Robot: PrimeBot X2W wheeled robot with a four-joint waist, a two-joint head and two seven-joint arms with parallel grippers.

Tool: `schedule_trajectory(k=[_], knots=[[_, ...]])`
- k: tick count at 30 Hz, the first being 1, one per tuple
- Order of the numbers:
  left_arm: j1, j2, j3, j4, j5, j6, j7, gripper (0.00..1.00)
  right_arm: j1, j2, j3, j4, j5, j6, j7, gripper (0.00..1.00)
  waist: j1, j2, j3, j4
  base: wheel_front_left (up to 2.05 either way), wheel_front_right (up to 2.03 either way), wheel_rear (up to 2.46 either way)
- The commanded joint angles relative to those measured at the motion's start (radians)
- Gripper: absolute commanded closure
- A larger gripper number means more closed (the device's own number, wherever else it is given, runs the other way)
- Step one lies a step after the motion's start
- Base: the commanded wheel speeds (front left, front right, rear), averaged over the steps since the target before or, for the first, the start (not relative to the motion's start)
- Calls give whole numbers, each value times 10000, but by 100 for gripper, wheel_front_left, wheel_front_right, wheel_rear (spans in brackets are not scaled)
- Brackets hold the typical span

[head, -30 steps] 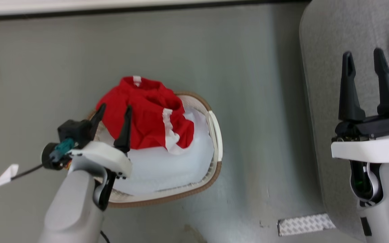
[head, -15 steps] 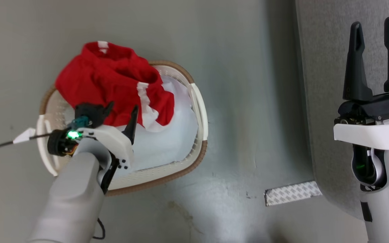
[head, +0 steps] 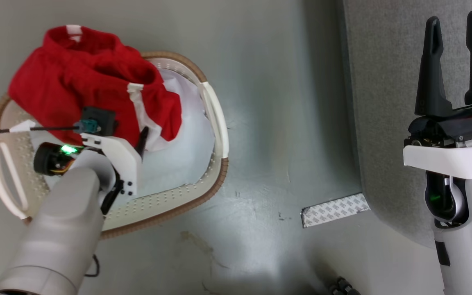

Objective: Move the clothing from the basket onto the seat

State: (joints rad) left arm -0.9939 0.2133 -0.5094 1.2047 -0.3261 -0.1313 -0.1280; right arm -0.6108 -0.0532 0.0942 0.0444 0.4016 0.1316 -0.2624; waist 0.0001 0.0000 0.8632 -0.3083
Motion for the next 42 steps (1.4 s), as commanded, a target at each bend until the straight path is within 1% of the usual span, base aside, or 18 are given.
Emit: schedule_trajectory(k=[1,9,15,23,24,25,26,34,38,42], knots=[[-137,181,-93,83,-67,22,114,0,-96,28,1,-32,38,-20,-33,0,-1,0,139,-141,0,0,0],[-385,648,-836,436,-582,21,1370,0,-124,35,-7,-102,211,-20,-33,0,-1,0,522,-426,0,0,0],[-517,898,-1228,528,-1024,21,2073,0,-129,35,-32,-145,234,-20,-33,0,-1,0,682,-517,0,0,0],[-712,1045,-1741,392,-1339,21,2318,0,-157,36,18,-139,242,-20,-33,0,-1,0,888,-586,0,0,0],[-744,1061,-1802,332,-1390,21,2232,50,-151,36,0,-140,228,-20,-33,0,-1,0,897,-581,0,0,0],[-795,1091,-1846,283,-1455,21,2098,95,-149,34,-18,-139,215,-20,-33,0,-1,0,899,-573,0,0,0],[-797,1102,-1889,273,-1510,21,2010,100,-147,35,-32,-127,203,-20,-33,0,-1,0,890,-564,0,0,0],[-513,1008,-2291,208,-1812,22,1274,100,-188,32,-20,45,163,-20,-34,0,-1,0,428,-382,0,0,0],[-198,825,-2470,114,-2097,21,839,100,-137,28,-53,127,81,-20,-34,0,-1,0,-99,-244,0,0,0],[171,617,-2626,-16,-2413,22,328,100,69,25,-159,260,-81,-20,-33,0,-1,0,-861,-20,0,0,0]])
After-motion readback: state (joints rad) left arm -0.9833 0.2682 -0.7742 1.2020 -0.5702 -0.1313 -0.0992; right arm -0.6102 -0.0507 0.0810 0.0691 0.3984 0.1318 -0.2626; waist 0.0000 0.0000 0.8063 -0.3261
